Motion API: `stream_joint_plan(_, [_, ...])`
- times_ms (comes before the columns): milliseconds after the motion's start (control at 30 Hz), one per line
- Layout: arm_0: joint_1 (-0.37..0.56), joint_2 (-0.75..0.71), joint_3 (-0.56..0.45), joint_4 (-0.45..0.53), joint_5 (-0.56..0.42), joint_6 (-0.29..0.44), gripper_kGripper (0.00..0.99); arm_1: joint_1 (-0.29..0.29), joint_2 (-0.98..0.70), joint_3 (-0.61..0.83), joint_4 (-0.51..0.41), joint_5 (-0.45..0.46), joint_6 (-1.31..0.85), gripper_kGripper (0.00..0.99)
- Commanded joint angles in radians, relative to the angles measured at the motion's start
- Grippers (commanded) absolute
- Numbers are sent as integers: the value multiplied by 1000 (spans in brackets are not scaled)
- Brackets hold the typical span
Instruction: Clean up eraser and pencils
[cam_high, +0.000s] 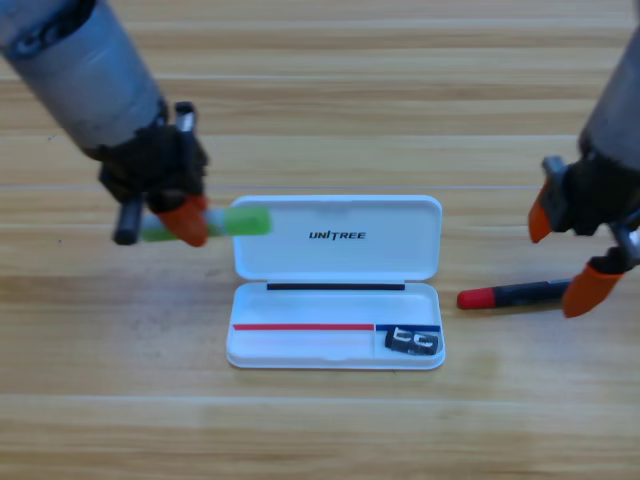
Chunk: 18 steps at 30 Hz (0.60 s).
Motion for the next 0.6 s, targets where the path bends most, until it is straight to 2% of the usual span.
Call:
stream_joint_plan(33, [-118,131,-29,9,-19,-49,0,-51,176,-37,-38,-22,-20,885])
stream_joint_plan(233, [-177,209,-73,4,-23,-94,0,-52,260,-82,-43,-36,-32,862])
stream_joint_plan(533, [-189,266,-102,5,-23,-104,0,-62,317,-115,-56,-51,-47,808])
stream_joint_plan(567, [-189,269,-102,5,-23,-106,0,-63,320,-117,-58,-54,-47,788])
stream_joint_plan(600, [-189,272,-104,5,-23,-106,0,-63,323,-117,-61,-54,-49,723])
